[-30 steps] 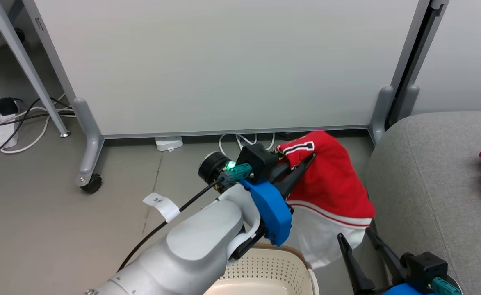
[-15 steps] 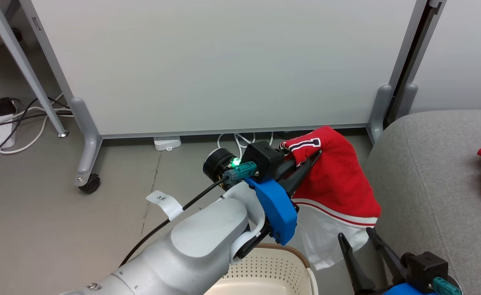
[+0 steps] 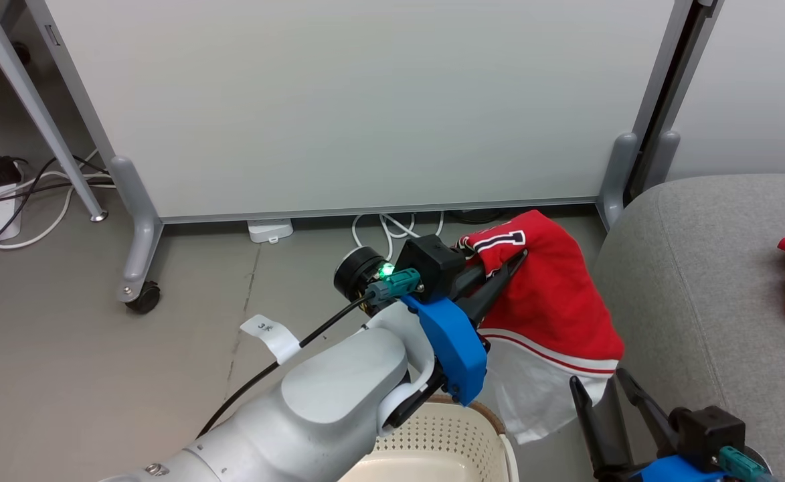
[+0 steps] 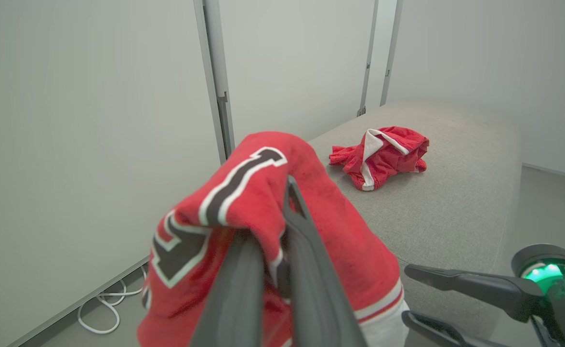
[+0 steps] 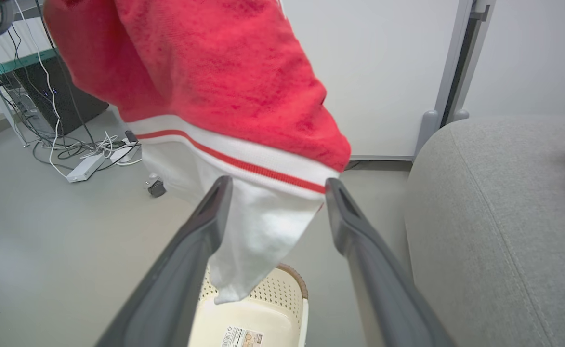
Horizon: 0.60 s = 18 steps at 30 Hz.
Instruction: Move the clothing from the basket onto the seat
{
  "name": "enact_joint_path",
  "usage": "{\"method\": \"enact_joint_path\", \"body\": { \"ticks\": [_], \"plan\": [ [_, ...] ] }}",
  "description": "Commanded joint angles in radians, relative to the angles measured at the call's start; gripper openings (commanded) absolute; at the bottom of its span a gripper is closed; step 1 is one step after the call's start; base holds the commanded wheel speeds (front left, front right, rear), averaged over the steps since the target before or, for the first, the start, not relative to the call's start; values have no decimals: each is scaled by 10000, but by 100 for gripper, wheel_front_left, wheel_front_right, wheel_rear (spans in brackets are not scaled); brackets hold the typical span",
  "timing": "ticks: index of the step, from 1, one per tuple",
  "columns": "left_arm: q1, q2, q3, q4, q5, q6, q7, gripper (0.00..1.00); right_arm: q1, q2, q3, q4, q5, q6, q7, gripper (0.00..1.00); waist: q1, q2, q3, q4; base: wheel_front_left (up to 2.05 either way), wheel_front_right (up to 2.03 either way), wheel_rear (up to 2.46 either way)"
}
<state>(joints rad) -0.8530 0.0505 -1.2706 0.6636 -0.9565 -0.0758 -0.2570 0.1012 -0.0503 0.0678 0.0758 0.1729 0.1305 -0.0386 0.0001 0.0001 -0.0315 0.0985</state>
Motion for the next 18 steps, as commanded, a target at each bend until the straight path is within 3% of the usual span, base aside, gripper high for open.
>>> {"method": "enact_joint_path", "body": {
  "ticks": [1,18],
  "plan": [
    [-89,0,2,-42,-21,26,-56,0,-203,-1,-10,41,-126,5,56,100,-1,-1,19,21,0,0,0],
    [100,0,-107,-171,-93,-32,-86,0,-1995,-3,546,1036,-875,5,508,100,-1,-1,30,114,0,0,0]
  ]
}}
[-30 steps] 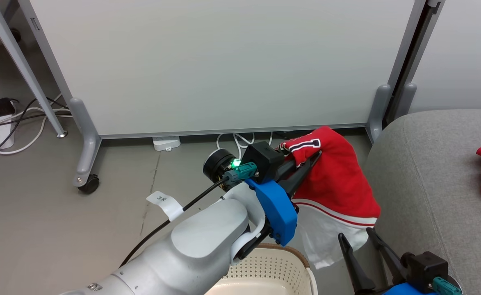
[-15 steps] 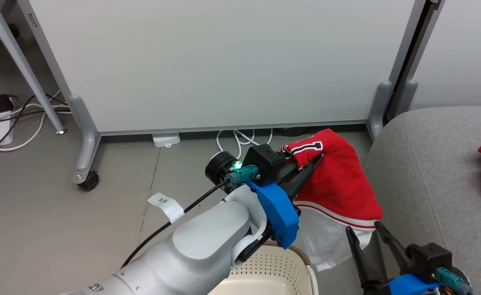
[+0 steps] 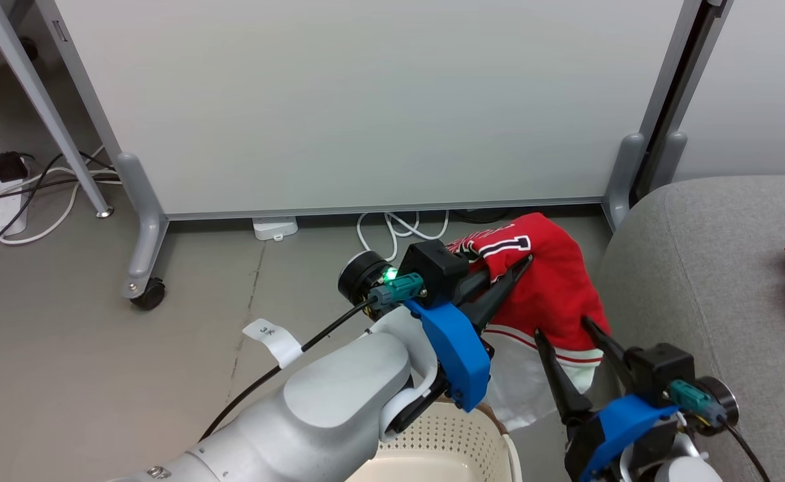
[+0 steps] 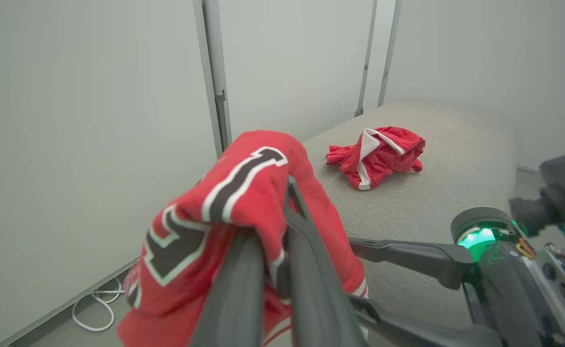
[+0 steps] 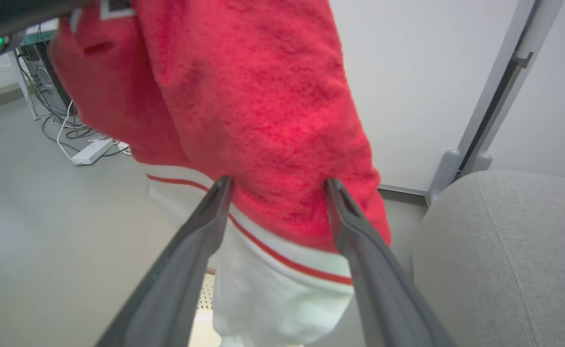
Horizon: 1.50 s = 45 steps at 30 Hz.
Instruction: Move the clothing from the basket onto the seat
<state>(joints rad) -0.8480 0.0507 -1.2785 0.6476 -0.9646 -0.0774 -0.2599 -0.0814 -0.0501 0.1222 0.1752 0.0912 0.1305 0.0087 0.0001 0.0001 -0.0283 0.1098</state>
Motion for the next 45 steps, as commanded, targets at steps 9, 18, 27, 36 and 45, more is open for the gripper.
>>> {"method": "enact_joint_path", "body": {
  "ticks": [9,18,27,36,45],
  "plan": [
    [185,-3,-42,-33,-46,-75,74,0,-1015,-3,88,776,-399,5,411,100,-1,-1,-33,60,0,0,0],
    [245,-4,-47,-124,-7,-171,188,0,-1899,-3,533,1662,-484,5,572,100,-1,-1,-20,132,0,0,0],
    [231,-7,-49,-114,43,-198,235,0,-2511,-3,829,2342,-311,5,309,100,-1,-1,17,165,0,0,0],
    [242,-7,-48,-123,72,-244,264,0,-2812,-3,1076,2906,0,5,68,19,-1,-1,15,190,0,0,0],
    [235,-5,-48,53,65,-188,203,0,-2830,-3,1015,3108,284,5,-169,0,-1,-1,13,153,0,0,0]
  ]
}}
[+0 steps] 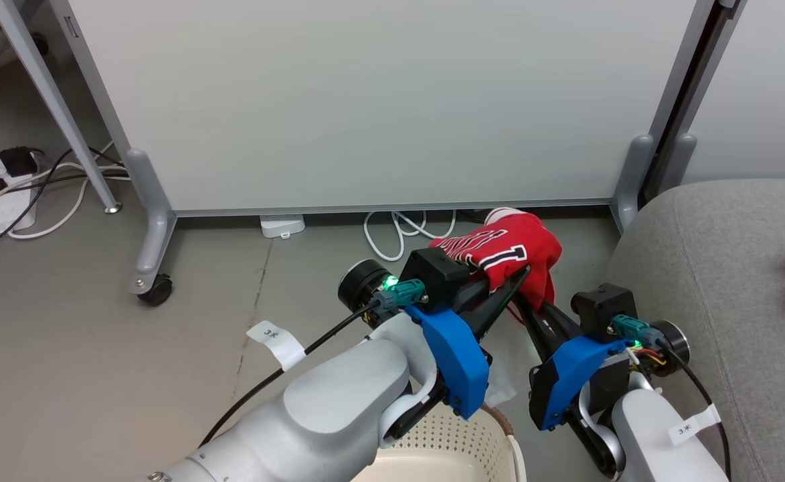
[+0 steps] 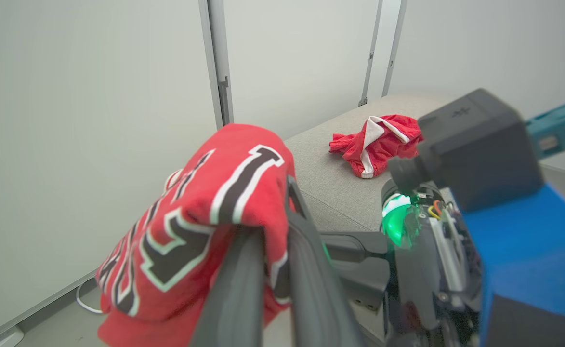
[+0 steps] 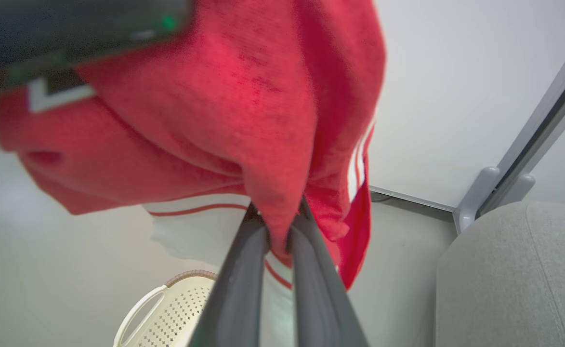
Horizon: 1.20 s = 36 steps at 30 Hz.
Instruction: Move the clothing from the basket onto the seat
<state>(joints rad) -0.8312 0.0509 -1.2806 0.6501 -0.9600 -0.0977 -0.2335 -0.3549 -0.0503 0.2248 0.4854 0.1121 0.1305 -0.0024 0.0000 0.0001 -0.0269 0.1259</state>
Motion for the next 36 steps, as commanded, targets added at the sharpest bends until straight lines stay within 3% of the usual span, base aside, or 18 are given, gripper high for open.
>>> {"method": "enact_joint_path", "body": {
  "ticks": [1,18,19,21,22,31,36],
  "plan": [
    [72,-6,-27,64,19,25,-65,0,-65,-1,-28,14,97,5,-82,0,0,-1,-3,-22,0,0,0],
    [87,-4,-27,359,-52,80,-208,0,129,-1,-233,-39,481,5,-277,0,0,-1,-48,-178,0,0,0],
    [94,-6,-28,375,-55,90,-219,9,134,-1,-231,-34,493,5,-269,0,0,-1,-50,-185,0,0,0],
    [100,-6,-28,382,-48,153,-234,60,144,-1,-241,-18,543,5,-290,0,0,-1,-55,-197,0,0,0],
    [122,-4,-28,384,-39,180,-248,97,148,-1,-245,-12,566,5,-282,0,0,-1,-58,-205,0,0,0],
    [428,-4,87,459,47,326,-324,100,197,-1,-335,12,639,5,-400,0,0,-1,-104,-267,0,0,0],
    [974,6,891,141,700,423,-325,100,245,-1,-483,-43,651,5,-445,0,0,-1,-92,-254,0,0,0]
  ]
}}
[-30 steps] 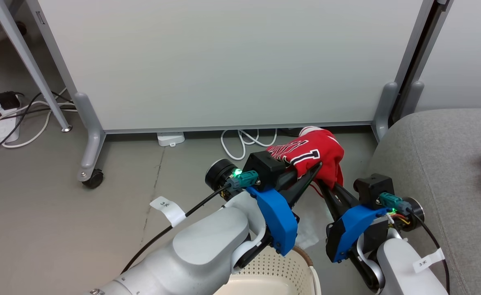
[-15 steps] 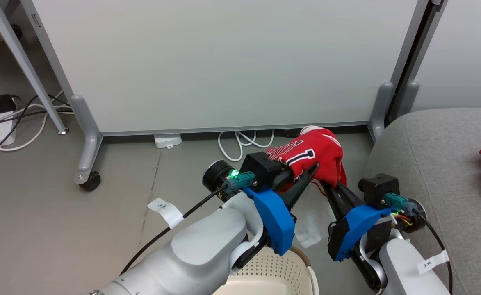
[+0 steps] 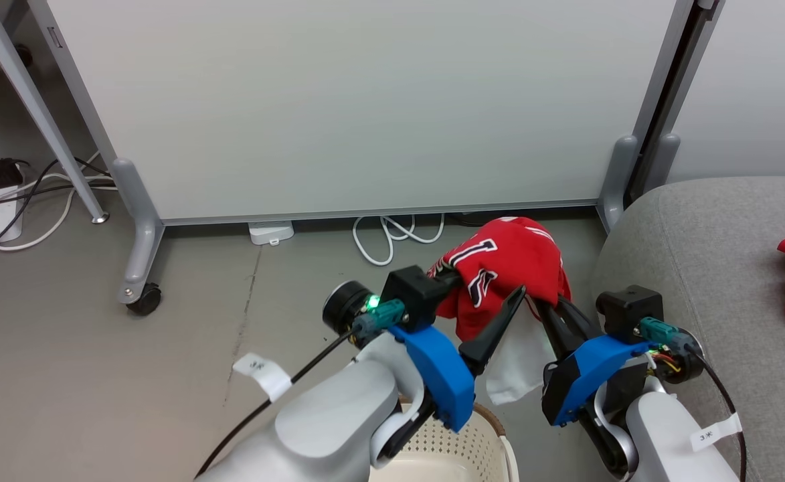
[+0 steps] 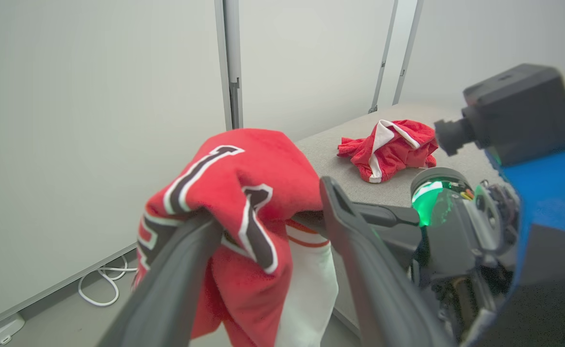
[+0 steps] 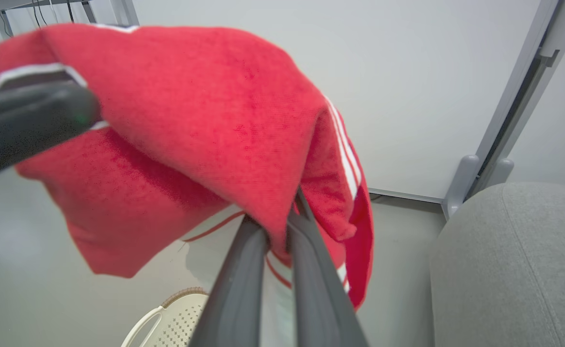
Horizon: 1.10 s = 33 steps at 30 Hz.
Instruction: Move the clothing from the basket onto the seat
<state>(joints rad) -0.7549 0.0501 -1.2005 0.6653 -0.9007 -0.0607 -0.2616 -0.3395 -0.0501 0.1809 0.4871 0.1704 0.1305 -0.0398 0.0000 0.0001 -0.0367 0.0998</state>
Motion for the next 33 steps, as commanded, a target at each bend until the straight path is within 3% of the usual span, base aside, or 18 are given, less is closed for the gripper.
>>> {"method": "enact_joint_path", "body": {
  "ticks": [1,19,26,33],
  "plan": [
    [353,50,258,-80,312,30,-44,100,107,-3,-71,-69,67,5,-76,0,0,-1,14,12,0,0,0],
    [4166,1123,4295,-2772,4225,-120,-46,100,403,-5,-529,-477,-109,5,-19,0,0,-1,155,95,0,0,0],
    [5410,1339,5565,-3427,5056,-365,-47,100,459,-5,-614,-601,-145,5,8,0,0,-1,172,125,0,0,0],
    [6515,1211,6888,-3907,5710,-503,-47,100,548,-5,-639,-681,-49,5,10,0,0,-1,184,143,0,0,0]
  ]
}}
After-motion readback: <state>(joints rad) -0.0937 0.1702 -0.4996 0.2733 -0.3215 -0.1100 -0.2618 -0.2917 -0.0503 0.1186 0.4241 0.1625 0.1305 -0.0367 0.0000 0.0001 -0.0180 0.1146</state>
